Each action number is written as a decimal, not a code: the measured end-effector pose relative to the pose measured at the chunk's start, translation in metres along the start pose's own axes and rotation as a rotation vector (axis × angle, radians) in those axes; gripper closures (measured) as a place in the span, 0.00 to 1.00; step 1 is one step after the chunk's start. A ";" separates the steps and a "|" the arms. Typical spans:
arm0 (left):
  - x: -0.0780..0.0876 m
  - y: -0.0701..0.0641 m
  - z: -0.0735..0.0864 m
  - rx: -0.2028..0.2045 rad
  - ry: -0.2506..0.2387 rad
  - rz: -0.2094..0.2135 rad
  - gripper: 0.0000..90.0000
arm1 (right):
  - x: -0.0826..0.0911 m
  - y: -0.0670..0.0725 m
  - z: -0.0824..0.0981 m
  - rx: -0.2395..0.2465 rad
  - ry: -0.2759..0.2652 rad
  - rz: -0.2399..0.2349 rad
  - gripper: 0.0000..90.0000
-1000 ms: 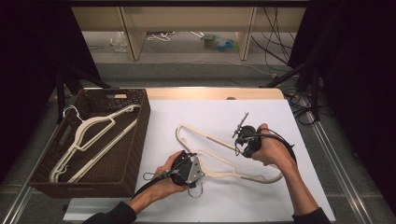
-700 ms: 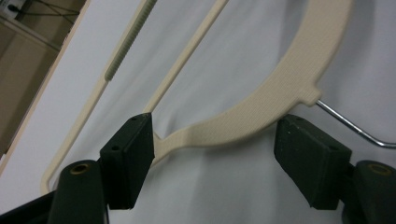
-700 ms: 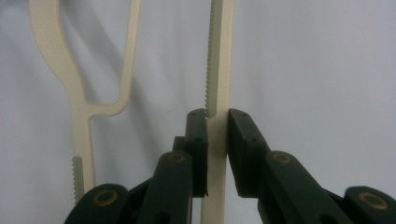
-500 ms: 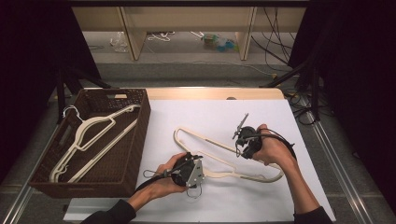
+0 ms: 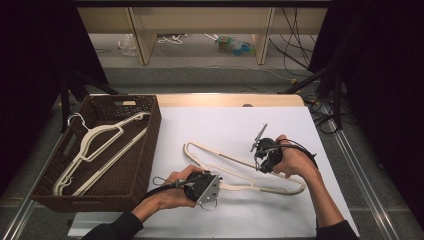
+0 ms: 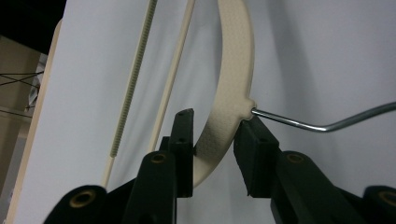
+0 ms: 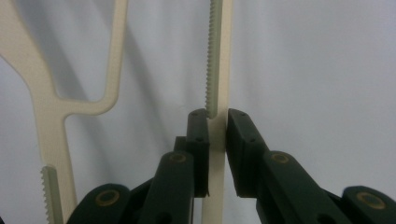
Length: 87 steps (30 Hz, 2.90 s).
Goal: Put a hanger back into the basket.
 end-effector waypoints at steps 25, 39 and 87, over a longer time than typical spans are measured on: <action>0.033 0.032 -0.026 0.138 -0.063 -0.009 0.94 | 0.030 -0.008 0.014 -0.127 -0.227 -0.092 0.67; 0.053 0.065 -0.021 0.420 -0.080 -0.025 0.95 | 0.093 -0.008 0.016 -0.260 -0.571 0.018 0.42; 0.287 0.161 0.051 1.090 -0.319 -0.228 0.95 | 0.015 0.050 0.078 -0.278 -0.481 -0.014 0.28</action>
Point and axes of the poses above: each handheld gripper's, and its own axes: x roughly backward along the jaws, z roughly out of its underside, y roughly to its left, the point moved 3 cm from there along -x, roughly forward along the jaws, and after that the axes turned 3 degrees about -z, right-handed, at the moved point
